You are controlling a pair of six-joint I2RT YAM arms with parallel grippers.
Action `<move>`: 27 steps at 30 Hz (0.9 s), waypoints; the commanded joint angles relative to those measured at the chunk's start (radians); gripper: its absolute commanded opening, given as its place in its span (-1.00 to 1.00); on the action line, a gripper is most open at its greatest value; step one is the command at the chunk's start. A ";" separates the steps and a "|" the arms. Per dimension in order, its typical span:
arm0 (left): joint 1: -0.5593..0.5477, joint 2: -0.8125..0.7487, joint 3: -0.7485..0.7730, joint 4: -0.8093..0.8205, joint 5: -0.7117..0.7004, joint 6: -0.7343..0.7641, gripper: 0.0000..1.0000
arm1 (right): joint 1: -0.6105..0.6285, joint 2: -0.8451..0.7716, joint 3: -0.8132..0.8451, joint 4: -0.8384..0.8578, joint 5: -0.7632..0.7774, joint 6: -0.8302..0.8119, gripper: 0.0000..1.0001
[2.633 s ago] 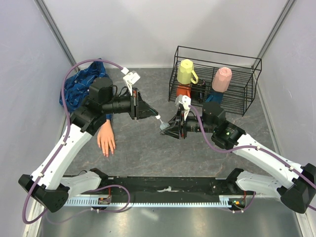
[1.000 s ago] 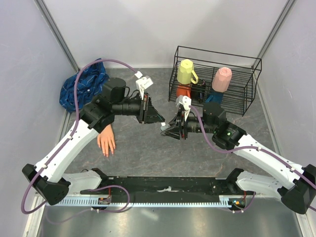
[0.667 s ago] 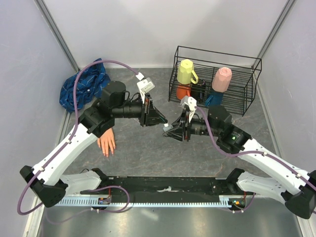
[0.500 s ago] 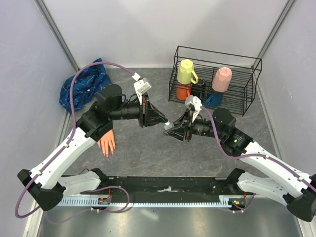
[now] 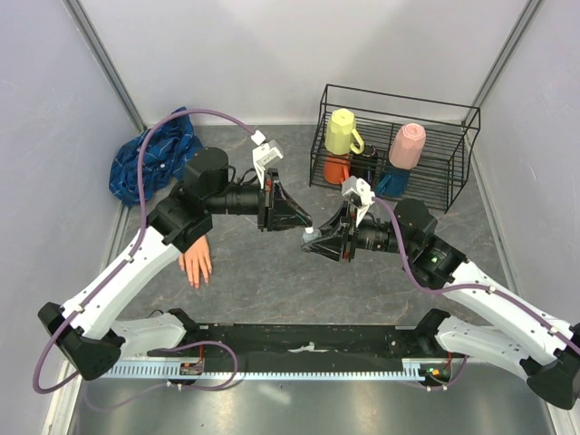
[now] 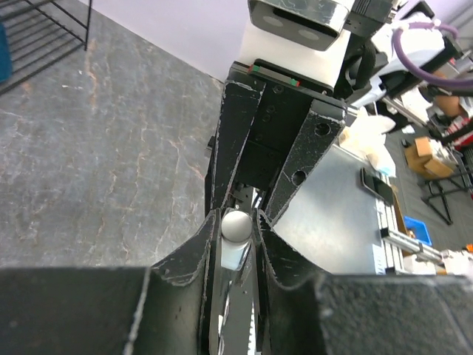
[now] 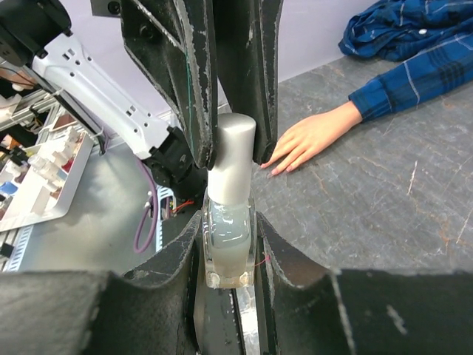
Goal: Paint the nails
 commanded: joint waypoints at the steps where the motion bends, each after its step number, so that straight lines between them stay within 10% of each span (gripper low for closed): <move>1: -0.020 0.029 -0.003 -0.170 0.135 0.064 -0.97 | -0.001 -0.040 0.087 0.205 0.023 -0.012 -1.00; 8: -0.031 -0.095 -0.083 -0.024 0.074 0.089 -0.96 | -0.001 -0.043 0.039 0.337 0.046 0.112 -1.00; 27: -0.030 -0.072 0.055 -0.077 -0.092 0.021 0.44 | -0.001 -0.029 0.087 0.169 0.034 -0.017 -1.00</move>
